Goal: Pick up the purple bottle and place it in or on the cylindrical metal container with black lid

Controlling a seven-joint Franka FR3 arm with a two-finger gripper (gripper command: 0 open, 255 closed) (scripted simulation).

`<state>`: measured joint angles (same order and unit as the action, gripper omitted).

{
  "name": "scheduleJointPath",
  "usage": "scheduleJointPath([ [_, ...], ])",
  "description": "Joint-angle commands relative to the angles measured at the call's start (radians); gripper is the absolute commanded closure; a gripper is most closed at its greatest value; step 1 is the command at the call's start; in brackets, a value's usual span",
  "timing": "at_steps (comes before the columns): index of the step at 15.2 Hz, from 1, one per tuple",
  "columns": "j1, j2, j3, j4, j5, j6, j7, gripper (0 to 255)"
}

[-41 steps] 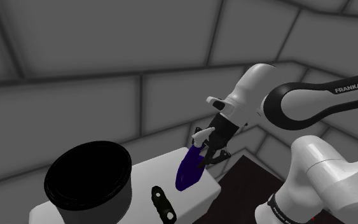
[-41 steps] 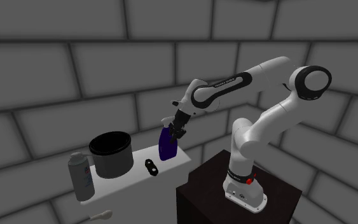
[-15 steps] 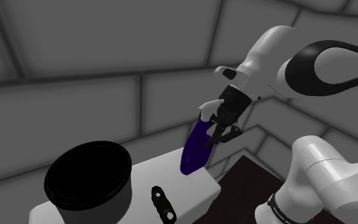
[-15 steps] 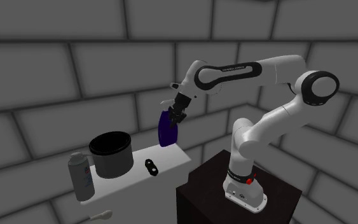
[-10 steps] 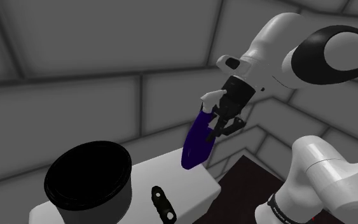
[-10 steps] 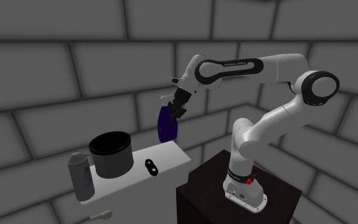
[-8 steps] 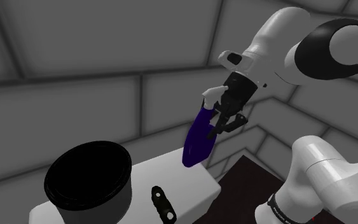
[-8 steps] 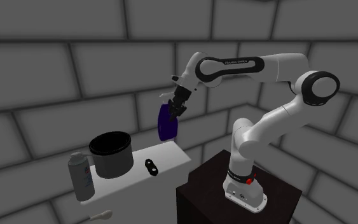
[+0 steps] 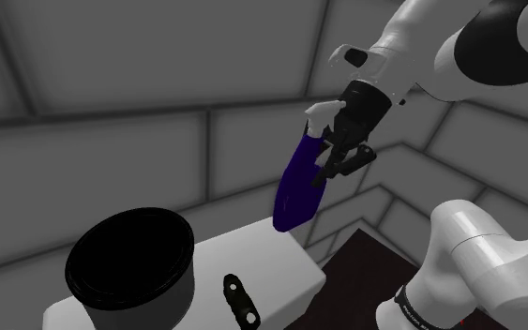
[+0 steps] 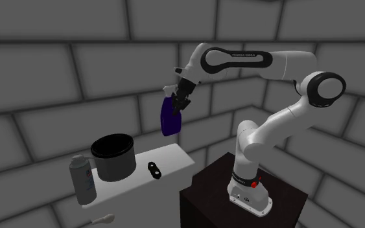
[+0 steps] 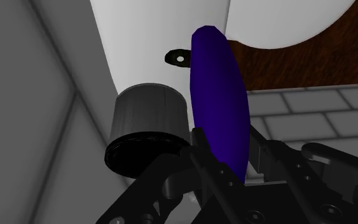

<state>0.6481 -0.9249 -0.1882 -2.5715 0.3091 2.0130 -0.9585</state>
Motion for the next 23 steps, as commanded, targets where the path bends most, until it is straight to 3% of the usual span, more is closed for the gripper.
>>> scheduleJointPath([
  [1, 0.001, 0.007, 0.001, 0.031, -0.002, -0.023, 0.009, 255],
  [9, 0.007, 0.033, 0.006, 0.148, -0.008, -0.108, 0.043, 255],
  [16, 0.069, 0.288, 0.055, 0.282, 0.046, 0.032, 0.070, 255],
  [23, 0.114, 0.548, 0.089, 0.478, 0.081, 0.113, 0.100, 255],
])
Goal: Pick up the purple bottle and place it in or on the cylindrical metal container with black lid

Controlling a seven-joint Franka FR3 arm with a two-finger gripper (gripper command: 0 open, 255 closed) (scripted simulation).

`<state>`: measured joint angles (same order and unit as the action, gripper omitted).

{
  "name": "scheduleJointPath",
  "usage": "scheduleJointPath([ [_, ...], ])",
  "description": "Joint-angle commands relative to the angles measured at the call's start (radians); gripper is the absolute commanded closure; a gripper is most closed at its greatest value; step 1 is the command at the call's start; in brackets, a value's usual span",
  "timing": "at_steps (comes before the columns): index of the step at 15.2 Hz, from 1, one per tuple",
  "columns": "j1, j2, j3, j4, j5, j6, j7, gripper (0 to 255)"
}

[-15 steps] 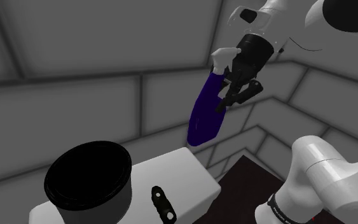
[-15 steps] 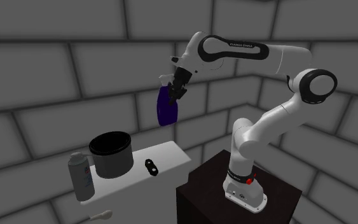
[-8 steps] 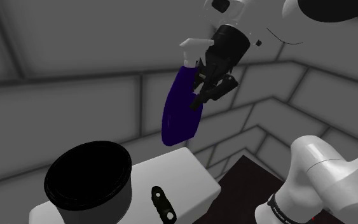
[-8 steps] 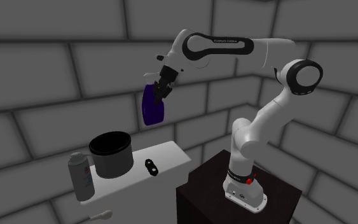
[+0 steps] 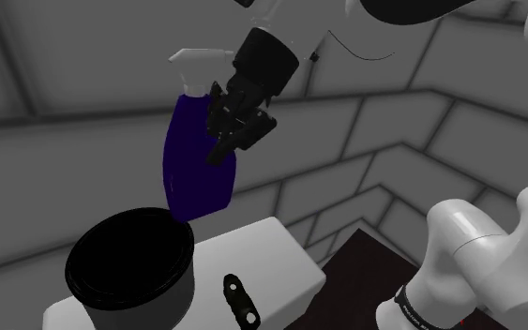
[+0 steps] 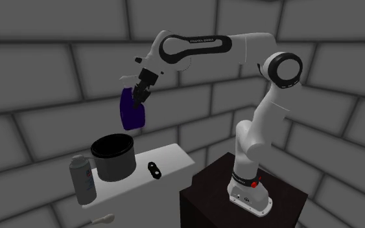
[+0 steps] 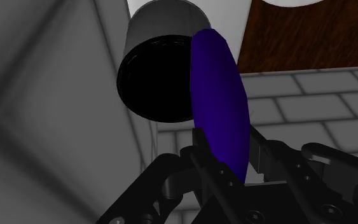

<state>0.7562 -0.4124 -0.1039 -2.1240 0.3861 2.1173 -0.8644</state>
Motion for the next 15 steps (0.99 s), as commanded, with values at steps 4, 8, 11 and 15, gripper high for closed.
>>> scheduleJointPath([
  [4, 0.023, 0.187, 0.020, 0.169, 0.014, 0.029, 0.028, 255],
  [8, 0.032, 0.281, 0.028, 0.253, 0.019, 0.044, 0.038, 255],
  [11, 0.034, 0.281, 0.029, 0.214, 0.029, 0.081, 0.022, 255],
  [15, 0.037, 0.283, 0.030, 0.164, 0.044, 0.129, 0.000, 255],
])
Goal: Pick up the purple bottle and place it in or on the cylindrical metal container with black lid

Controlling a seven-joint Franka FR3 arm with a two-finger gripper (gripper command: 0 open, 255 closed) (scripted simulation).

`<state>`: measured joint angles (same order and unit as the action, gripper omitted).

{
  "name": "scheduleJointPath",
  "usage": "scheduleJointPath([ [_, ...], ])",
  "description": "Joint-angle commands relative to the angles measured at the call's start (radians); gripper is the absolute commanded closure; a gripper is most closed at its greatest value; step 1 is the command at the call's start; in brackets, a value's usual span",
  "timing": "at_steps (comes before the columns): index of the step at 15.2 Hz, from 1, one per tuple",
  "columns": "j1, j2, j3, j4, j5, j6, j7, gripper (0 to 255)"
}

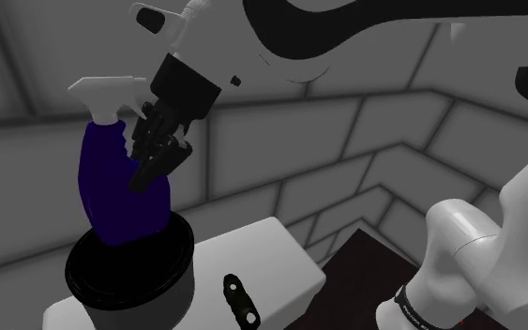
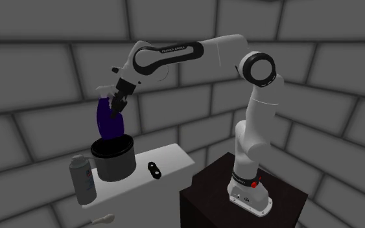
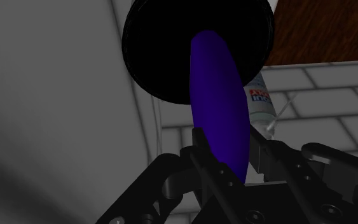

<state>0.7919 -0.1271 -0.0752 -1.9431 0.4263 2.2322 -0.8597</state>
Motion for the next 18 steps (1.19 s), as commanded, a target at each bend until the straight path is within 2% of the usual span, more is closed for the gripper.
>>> scheduleJointPath([
  [1, 0.002, -0.002, 0.001, -0.029, 0.008, 0.026, -0.011, 255],
  [4, 0.005, 0.003, 0.002, -0.065, 0.022, 0.064, -0.031, 255],
  [12, 0.005, 0.003, 0.002, -0.065, 0.022, 0.064, -0.031, 255],
  [13, 0.005, 0.003, 0.002, -0.065, 0.022, 0.064, -0.030, 0],
  [18, 0.005, 0.003, 0.002, -0.065, 0.022, 0.064, -0.031, 0],
])
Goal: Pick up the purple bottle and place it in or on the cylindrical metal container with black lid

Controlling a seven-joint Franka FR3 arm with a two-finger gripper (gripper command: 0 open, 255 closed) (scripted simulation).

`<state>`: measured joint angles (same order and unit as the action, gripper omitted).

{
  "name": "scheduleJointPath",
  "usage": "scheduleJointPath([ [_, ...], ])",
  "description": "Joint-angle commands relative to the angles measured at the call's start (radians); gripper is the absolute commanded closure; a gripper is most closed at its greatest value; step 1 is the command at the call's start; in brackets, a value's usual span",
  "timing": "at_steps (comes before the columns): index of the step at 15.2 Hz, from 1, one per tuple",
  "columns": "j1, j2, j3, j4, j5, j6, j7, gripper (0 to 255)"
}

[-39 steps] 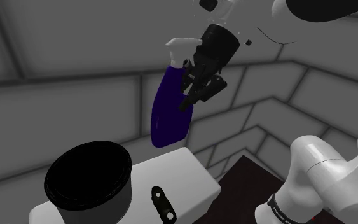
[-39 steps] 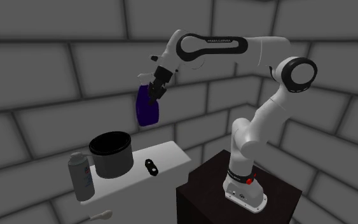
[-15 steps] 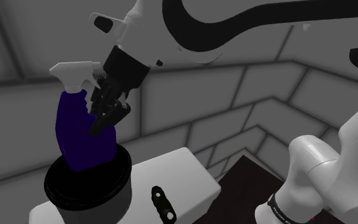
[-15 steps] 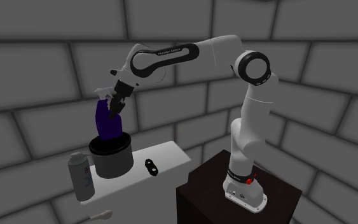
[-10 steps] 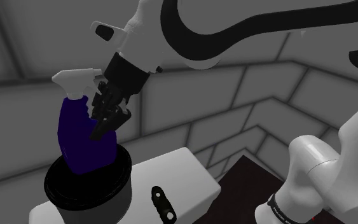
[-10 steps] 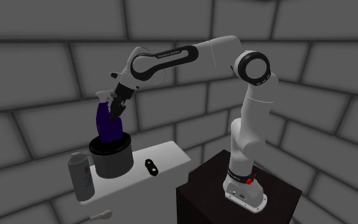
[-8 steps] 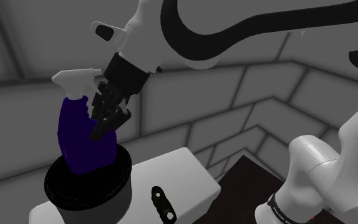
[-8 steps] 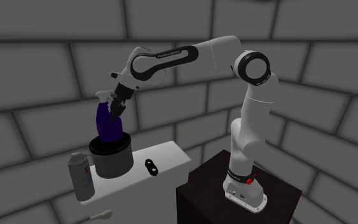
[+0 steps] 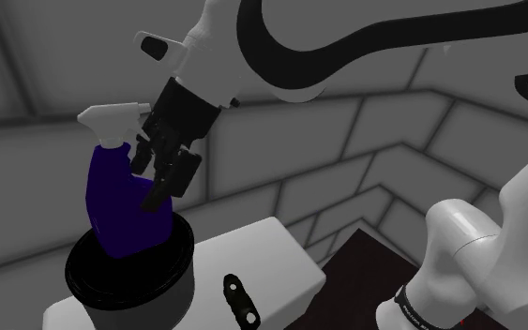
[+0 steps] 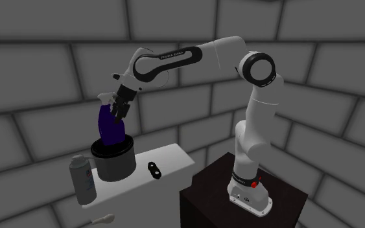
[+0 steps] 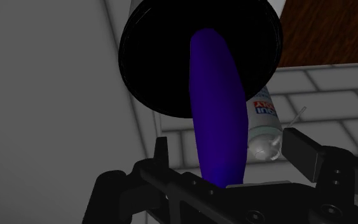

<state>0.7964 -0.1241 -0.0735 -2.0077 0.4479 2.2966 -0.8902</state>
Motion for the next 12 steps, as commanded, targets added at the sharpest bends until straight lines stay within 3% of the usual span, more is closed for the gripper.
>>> scheduleJointPath([
  [1, -0.005, -0.020, -0.005, 0.006, -0.008, -0.027, 0.005, 0],
  [4, -0.019, -0.071, -0.018, 0.030, -0.028, -0.105, 0.017, 0],
  [12, -0.019, -0.071, -0.018, 0.030, -0.028, -0.105, 0.017, 0],
])
